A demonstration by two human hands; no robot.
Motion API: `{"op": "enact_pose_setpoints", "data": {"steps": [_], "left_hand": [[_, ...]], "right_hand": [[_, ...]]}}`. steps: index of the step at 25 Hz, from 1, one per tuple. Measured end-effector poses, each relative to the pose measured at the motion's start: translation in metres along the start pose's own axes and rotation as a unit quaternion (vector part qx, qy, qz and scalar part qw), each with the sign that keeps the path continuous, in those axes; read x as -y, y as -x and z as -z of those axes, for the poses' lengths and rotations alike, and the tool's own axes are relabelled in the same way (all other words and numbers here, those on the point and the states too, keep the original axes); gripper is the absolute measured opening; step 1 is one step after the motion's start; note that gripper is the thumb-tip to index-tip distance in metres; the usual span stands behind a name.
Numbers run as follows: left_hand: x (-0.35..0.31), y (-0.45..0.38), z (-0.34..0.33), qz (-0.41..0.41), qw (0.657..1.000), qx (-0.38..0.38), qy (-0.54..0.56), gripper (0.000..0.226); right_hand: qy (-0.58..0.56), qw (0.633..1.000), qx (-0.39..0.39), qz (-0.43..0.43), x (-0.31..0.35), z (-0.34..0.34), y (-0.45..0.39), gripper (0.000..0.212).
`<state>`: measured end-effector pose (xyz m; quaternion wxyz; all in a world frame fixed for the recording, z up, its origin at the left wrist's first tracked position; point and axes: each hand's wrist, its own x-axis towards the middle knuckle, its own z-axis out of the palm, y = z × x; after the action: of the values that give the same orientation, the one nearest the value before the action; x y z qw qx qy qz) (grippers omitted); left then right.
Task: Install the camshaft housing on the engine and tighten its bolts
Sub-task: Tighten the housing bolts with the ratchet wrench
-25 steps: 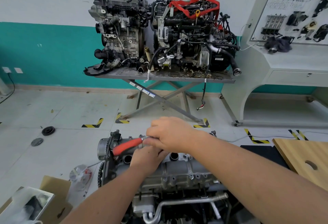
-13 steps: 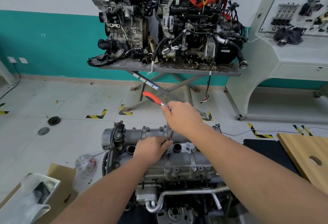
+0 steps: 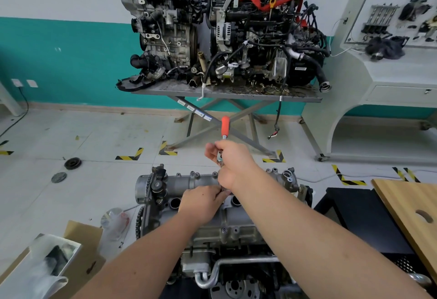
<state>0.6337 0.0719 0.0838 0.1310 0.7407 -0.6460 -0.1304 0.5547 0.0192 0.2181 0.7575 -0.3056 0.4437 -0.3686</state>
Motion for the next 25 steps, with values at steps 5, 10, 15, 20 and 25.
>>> {"op": "enact_pose_setpoints", "data": {"steps": [5,10,15,20,25], "left_hand": [[0.001,-0.001,-0.003,0.005,1.000,-0.011,-0.004,0.058],[0.000,-0.001,-0.004,0.000,1.000,-0.016,0.017,0.041],[0.001,-0.002,-0.005,0.010,1.000,-0.004,0.011,0.050],[0.000,-0.002,-0.005,0.023,1.000,0.007,0.004,0.045],[0.000,-0.001,-0.003,0.019,1.000,0.003,-0.002,0.043]], "right_hand": [[0.143,0.989,0.015,0.030,-0.004,0.004,0.000,0.012],[0.026,0.998,-0.058,0.029,-0.001,0.004,-0.010,0.012],[0.193,0.979,-0.020,0.070,-0.002,0.008,-0.002,0.015],[0.673,0.682,0.190,0.214,0.027,0.010,0.012,0.020],[0.768,0.521,0.207,0.308,0.024,0.011,0.018,0.034]]}}
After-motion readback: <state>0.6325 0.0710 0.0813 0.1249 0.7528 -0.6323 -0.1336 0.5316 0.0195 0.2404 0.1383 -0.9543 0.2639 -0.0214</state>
